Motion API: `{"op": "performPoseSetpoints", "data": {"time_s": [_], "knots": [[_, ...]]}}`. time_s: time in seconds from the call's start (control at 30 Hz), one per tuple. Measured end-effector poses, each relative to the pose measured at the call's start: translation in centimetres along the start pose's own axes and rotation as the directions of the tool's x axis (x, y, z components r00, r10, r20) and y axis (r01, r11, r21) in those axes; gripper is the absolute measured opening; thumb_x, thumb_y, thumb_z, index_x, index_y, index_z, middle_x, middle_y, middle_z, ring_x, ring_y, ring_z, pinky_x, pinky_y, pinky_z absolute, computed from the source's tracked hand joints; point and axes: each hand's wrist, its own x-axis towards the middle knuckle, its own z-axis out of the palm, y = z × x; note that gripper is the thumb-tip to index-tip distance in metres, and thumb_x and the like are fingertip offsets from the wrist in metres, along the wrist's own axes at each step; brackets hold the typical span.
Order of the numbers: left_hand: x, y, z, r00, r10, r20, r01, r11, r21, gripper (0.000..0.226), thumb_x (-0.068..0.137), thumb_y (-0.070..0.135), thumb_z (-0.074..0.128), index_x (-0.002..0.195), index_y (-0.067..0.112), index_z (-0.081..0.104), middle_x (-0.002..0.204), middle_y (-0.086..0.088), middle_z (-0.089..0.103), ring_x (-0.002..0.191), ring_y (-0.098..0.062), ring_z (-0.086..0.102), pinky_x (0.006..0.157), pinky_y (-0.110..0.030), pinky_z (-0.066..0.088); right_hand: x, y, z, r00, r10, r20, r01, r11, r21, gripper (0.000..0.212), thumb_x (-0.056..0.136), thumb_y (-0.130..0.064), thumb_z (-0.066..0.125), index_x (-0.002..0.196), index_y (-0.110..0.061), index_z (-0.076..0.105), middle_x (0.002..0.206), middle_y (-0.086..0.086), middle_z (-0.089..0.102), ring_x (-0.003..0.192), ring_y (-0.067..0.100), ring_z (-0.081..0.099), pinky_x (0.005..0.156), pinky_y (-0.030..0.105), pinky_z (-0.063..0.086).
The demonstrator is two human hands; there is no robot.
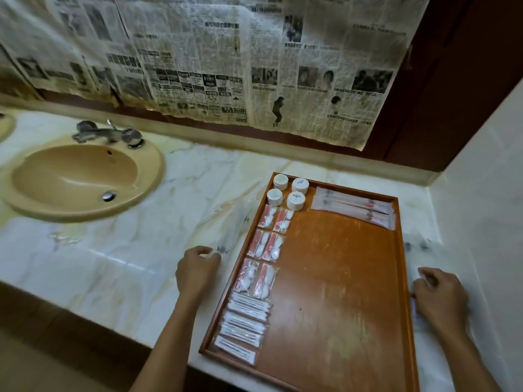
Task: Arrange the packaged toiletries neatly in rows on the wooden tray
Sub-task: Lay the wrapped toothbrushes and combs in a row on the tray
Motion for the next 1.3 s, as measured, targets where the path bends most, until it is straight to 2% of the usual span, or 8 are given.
{"op": "performPoseSetpoints", "data": {"time_s": [0.1,0.3,0.53,0.73,0.83,1.0,1.17,1.3], "knots": [[0.0,0.5,0.1,0.996,0.086,0.026,-0.089,0.972,0.217,0.026,0.078,0.036,0.067,0.098,0.02,0.074,0.107,-0.005,0.069,0.097,-0.026,0.062,0.082,-0.037,0.052,-0.1,0.0,-0.1,0.999,-0.045,0.018,0.046,0.997,-0.065,0.028,0.086,-0.004,0.063,0.114,0.001,0.066,0.114,0.026,0.063,0.102,0.043,0.059,0.087,0.05,0.049],[-0.6,3.1,1.2,0.94,0.339,-0.039,-0.317,0.911,0.262,0.032,0.084,0.027,0.062,0.112,0.014,0.071,0.115,-0.014,0.065,0.112,-0.03,0.055,0.091,-0.042,0.048,0.2,-0.1,-0.4,0.987,-0.005,0.159,0.075,0.894,-0.442,0.046,0.084,-0.031,0.07,0.12,-0.003,0.062,0.108,0.021,0.066,0.095,0.039,0.062,0.079,0.043,0.053],[-5.4,9.2,6.5,0.6,0.798,0.055,-0.797,0.591,0.12,0.013,0.083,0.01,0.067,0.094,0.009,0.074,0.093,-0.01,0.069,0.087,-0.025,0.058,0.076,-0.04,0.051,0.8,-1.5,-1.0,0.975,0.126,0.183,-0.048,0.925,-0.377,0.018,0.081,-0.028,0.069,0.081,-0.014,0.057,0.075,0.003,0.061,0.059,0.016,0.055,0.051,0.024,0.04],[-10.0,13.8,12.2,0.326,0.908,0.264,-0.936,0.35,-0.047,0.008,0.087,0.016,0.064,0.089,0.013,0.071,0.087,-0.002,0.068,0.085,-0.016,0.058,0.072,-0.024,0.042,1.8,-2.5,-2.8,0.946,0.247,0.212,-0.193,0.95,-0.243,0.025,0.079,-0.032,0.066,0.073,-0.016,0.048,0.07,0.004,0.059,0.059,0.02,0.058,0.047,0.024,0.036],[-11.6,15.0,15.2,0.242,0.893,0.379,-0.94,0.313,-0.136,0.013,0.09,0.018,0.061,0.093,0.013,0.073,0.091,-0.003,0.07,0.084,-0.013,0.058,0.071,-0.016,0.033,2.0,-2.6,-4.1,0.952,0.233,0.198,-0.206,0.967,-0.149,0.022,0.081,-0.028,0.064,0.074,-0.012,0.049,0.073,0.007,0.062,0.065,0.024,0.06,0.049,0.025,0.037],[-13.2,16.4,18.4,0.236,0.794,0.56,-0.846,0.451,-0.284,0.015,0.09,0.013,0.06,0.09,0.014,0.075,0.085,0.003,0.07,0.064,0.01,0.052,0.062,-0.003,0.04,2.4,-2.7,-5.9,0.97,0.163,0.178,-0.155,0.986,-0.057,0.039,0.092,-0.036,0.061,0.066,-0.007,0.057,0.059,0.005,0.056,0.056,0.019,0.054,0.048,0.025,0.034],[-13.9,17.8,20.5,0.319,0.703,0.636,-0.751,0.596,-0.283,0.015,0.089,0.014,0.061,0.09,0.012,0.076,0.087,0.002,0.073,0.069,0.0,0.06,0.058,-0.006,0.042,2.6,-2.8,-7.0,0.949,0.201,0.242,-0.181,0.978,-0.104,0.026,0.1,-0.03,0.045,0.088,-0.008,0.052,0.1,0.019,0.063,0.093,0.035,0.06,0.071,0.03,0.039],[-14.5,18.3,21.4,0.344,0.667,0.66,-0.707,0.647,-0.285,0.016,0.09,0.013,0.062,0.099,0.008,0.075,0.095,-0.001,0.072,0.079,-0.006,0.063,0.064,-0.007,0.044,2.4,-2.8,-7.7,0.958,0.188,0.217,-0.175,0.981,-0.078,0.028,0.1,-0.025,0.041,0.076,-0.011,0.047,0.088,0.015,0.063,0.088,0.034,0.061,0.069,0.028,0.037]]}}
